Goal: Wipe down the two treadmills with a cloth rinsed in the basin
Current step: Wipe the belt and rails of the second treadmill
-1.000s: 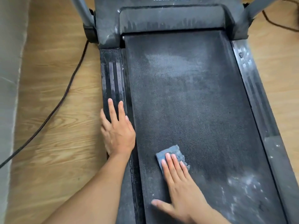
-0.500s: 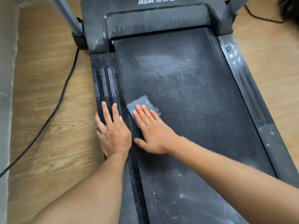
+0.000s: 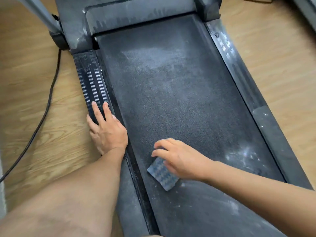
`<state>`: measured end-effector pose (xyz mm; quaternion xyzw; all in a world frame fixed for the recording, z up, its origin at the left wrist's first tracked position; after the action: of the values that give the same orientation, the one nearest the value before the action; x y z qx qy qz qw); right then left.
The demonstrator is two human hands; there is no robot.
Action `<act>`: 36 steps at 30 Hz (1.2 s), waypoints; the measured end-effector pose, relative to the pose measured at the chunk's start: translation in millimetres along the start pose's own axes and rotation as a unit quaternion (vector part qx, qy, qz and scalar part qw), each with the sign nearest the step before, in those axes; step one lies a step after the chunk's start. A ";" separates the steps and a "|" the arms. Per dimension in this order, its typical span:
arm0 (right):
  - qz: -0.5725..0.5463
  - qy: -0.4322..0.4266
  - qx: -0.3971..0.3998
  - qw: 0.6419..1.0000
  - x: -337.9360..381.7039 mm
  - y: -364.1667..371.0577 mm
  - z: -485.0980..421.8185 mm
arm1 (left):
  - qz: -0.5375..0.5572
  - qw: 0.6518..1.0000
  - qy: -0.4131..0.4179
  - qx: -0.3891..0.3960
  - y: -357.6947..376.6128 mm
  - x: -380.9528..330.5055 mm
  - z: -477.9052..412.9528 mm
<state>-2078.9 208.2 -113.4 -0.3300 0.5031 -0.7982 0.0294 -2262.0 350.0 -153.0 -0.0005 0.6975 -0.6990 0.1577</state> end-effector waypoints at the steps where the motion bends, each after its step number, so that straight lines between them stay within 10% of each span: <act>1: -0.015 0.038 -0.029 0.999 -8.6 -6.3 -7.4 | -0.001 1.000 -0.001 0.000 -0.6 -1.1 0.1; 12: -0.198 0.186 0.011 0.962 -16.2 -52.0 44.8 | -0.011 1.000 0.006 -0.004 0.9 2.3 -1.7; 20: -0.549 0.249 -0.191 0.775 -28.3 -109.2 101.6 | 0.009 0.998 -0.006 0.065 -1.8 -0.1 -1.9; 24: -0.638 0.225 -0.234 0.698 -27.5 -111.6 99.9 | 0.293 0.940 0.162 -0.058 -98.0 -82.4 30.6; 29: -0.649 0.240 -0.294 0.659 -35.5 -114.8 112.5 | 0.432 0.838 0.304 0.137 -145.6 -204.2 108.8; 36: -0.680 0.234 -0.347 0.602 -73.7 -110.7 137.8 | 0.297 0.821 0.276 0.402 -92.5 -245.1 117.1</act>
<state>-1913.1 182.6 -21.0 -0.3640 0.3626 -0.4029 -0.7575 -2023.6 287.9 -5.8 0.4629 0.3350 -0.8079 0.1444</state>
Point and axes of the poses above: each hand's wrist, its own z-axis away from the middle knuckle, its own y-axis out of the palm, x = y × z, the point moved 10 cm from there along -z, towards the middle knuckle, and after that the axes turned 2 degrees about -z, right-handed, at the moved point
